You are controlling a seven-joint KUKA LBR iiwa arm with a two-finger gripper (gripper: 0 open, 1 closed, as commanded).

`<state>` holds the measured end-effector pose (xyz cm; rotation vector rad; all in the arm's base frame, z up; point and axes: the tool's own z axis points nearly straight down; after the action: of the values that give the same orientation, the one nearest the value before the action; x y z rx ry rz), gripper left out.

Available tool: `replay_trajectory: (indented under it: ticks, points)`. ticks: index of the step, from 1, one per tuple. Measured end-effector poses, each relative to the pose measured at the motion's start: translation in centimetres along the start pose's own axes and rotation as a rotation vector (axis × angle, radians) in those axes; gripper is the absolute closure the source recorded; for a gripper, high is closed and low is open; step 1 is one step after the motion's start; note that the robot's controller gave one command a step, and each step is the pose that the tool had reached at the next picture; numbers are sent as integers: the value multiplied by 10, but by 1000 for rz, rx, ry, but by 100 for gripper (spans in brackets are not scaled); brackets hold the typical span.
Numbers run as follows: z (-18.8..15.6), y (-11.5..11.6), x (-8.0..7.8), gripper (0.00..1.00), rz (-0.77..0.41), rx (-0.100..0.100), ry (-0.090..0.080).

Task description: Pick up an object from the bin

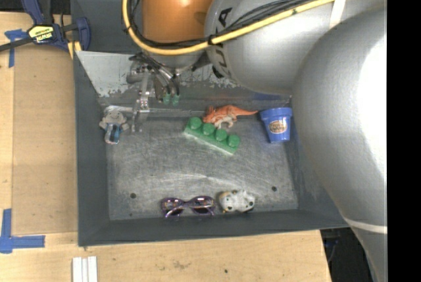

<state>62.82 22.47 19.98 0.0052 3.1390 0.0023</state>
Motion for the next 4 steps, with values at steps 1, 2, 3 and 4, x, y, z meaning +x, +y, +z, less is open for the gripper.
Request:
replay_trajectory:
  ticks: [1,2,3,4]
  points:
    - [0,0,0,0,0,0,0]
    - [125,-15,17,100,265,-3,-3]
    - [125,-15,17,100,265,-3,-3]
    - [88,-16,35,100,265,4,7]
